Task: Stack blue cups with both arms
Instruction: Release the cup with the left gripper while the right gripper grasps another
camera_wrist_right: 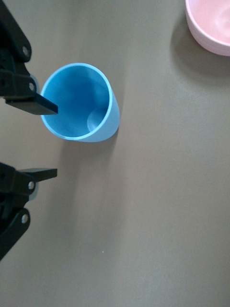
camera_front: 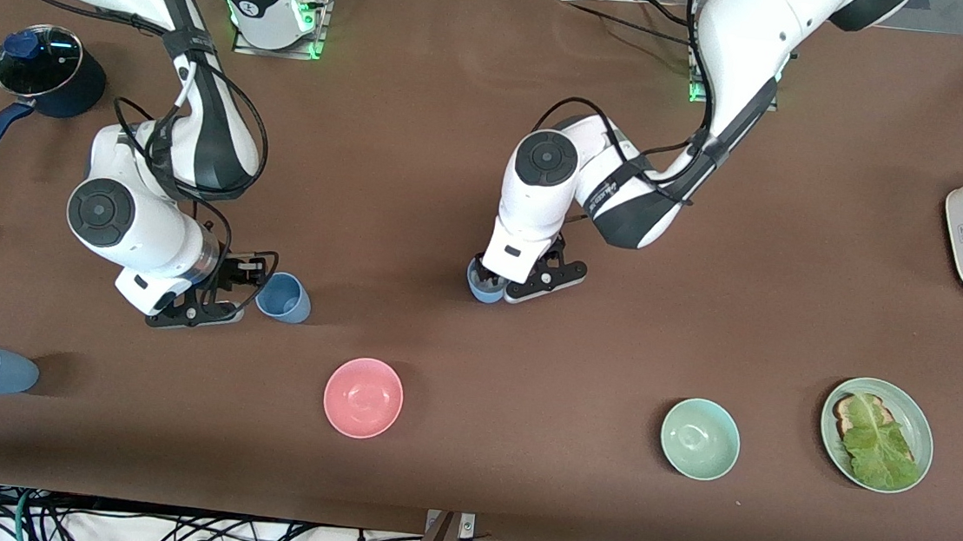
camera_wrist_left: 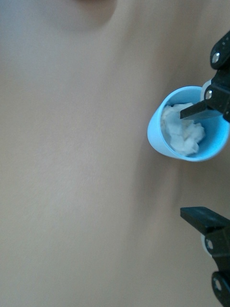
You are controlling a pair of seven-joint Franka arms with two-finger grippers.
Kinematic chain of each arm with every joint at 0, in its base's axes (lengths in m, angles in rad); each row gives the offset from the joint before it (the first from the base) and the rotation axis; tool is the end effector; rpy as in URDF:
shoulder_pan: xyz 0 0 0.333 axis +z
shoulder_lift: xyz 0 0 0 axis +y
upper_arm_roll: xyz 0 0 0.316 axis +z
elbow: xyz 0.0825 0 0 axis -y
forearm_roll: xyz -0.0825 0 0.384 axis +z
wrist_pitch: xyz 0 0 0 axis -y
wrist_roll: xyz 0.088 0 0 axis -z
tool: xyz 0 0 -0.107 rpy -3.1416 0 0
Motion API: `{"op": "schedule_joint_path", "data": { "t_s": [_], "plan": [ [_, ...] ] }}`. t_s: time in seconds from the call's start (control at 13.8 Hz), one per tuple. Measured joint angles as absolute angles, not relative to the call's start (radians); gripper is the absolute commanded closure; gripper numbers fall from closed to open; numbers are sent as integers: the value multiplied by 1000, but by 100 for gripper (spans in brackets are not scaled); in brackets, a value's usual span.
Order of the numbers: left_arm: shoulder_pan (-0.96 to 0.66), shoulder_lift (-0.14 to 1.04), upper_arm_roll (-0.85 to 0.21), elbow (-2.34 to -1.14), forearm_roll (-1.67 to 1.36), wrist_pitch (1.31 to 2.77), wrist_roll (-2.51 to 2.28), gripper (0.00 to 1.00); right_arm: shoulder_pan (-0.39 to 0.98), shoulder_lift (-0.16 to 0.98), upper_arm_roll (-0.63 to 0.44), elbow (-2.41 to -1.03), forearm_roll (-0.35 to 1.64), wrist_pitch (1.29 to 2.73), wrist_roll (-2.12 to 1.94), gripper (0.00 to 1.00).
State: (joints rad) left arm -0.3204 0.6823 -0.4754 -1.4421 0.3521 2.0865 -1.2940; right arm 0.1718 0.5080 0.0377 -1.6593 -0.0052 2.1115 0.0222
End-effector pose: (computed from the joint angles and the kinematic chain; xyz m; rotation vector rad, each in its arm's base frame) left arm 0.5602 -0.4529 0.3230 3.0425 0.6611 0.0572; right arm 0.6577 0.1367 0.3100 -3.1192 -0.2907 0.0888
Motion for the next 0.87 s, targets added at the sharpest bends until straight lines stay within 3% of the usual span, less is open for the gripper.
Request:
{"op": "schedule_joint_path", "data": {
  "t_s": [0.07,0.36,0.58,0.73,0.87],
  "plan": [
    [-320,661,-477,-1420,337,2035,-1277,1,172,514,38,-1664,-5,2125,22,47],
    [-314,597,-476,-1289,301,1821,-1175,0,172,532,38,-1668,-5,2149,22,50],
    [-312,551,-474,-1260,308,1784,-1139,0,172,543,38,-1669,-4,2159,23,54],
    [-312,521,-473,-1259,312,1779,-1136,0,172,551,38,-1672,-2,2170,23,59],
    [-304,481,-472,-1255,312,1776,-1136,0,172,559,38,-1673,6,2175,23,72]
  ]
}}
